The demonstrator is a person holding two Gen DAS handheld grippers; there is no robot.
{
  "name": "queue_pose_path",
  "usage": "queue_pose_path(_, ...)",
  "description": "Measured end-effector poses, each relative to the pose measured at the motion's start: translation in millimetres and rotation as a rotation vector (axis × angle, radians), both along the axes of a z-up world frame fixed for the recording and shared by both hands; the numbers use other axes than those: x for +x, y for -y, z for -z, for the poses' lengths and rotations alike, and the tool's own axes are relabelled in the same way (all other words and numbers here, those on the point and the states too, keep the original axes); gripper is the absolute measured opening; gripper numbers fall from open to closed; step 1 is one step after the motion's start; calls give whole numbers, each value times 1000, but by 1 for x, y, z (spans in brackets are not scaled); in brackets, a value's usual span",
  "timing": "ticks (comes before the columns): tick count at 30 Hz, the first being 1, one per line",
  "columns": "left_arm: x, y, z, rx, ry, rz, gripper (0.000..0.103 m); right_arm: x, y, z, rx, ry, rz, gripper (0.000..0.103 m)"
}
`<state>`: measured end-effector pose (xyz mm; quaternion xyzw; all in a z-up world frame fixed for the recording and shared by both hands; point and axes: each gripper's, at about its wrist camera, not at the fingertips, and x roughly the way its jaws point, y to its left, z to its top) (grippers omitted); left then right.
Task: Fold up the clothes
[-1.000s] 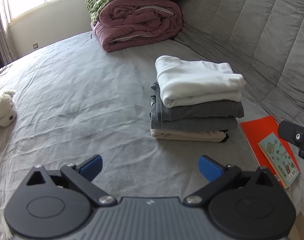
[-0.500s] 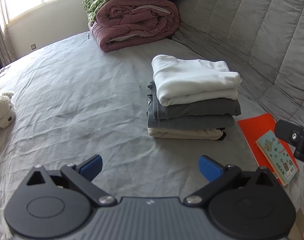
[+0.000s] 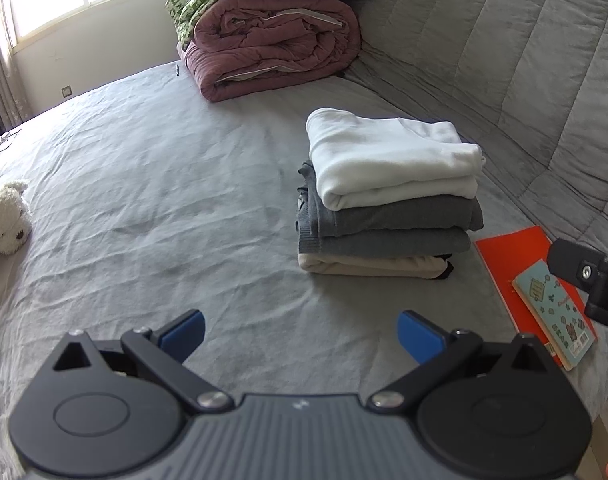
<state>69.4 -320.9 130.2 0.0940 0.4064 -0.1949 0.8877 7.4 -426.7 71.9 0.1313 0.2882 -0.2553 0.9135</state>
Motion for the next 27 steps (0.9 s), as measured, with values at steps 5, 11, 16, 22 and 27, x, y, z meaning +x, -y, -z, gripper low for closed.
queue_pose_path(5, 1, -2, -1, 0, -1, -2, 103, 1, -3, -1, -3, 0, -3, 103)
queue_pose_path(11, 0, -4, -3, -1, -5, 0, 103, 0, -5, -3, -5, -2, 2, 103)
queue_pose_path(16, -4, -6, -11, -18, -9, 2, 103, -4, -9, -10, 0, 16, 9, 103)
queue_pose_path(22, -26, -18, -24, -38, 10, 25, 103, -32, -24, -20, -24, 50, 29, 103)
queue_pose_path(27, -49, -40, -34, -63, 45, 34, 103, -53, -45, -35, -73, 99, 50, 103)
